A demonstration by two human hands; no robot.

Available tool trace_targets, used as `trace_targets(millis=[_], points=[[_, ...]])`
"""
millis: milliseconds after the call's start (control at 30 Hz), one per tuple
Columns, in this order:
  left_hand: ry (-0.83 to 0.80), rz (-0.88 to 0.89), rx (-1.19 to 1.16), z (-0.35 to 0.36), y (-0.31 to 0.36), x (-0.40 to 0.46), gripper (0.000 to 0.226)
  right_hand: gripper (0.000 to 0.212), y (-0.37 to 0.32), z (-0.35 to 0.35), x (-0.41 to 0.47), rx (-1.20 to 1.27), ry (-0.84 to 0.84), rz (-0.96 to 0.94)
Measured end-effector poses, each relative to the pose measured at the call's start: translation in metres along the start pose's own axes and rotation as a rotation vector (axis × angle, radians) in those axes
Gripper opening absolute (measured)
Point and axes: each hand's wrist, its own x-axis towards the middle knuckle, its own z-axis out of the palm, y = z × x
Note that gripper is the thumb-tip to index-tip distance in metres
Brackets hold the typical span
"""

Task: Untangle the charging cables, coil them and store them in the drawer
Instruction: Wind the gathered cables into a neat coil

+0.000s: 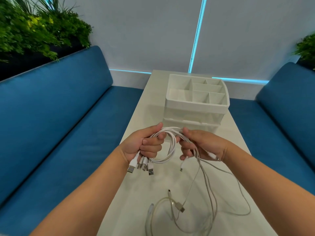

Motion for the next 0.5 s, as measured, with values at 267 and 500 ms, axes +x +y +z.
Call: trace_targets(millis=[267, 500], points=[[0.172, 0.065, -0.071, 0.004, -0.015, 0.016, 0.036, 0.043, 0.007, -0.004, 0.003, 0.152, 0.113, 0.18], [0.431, 0.134, -0.034, 0.021, -0.026, 0.02, 0.031, 0.037, 0.004, 0.018, 0.011, -0.897, 0.492, -0.252]])
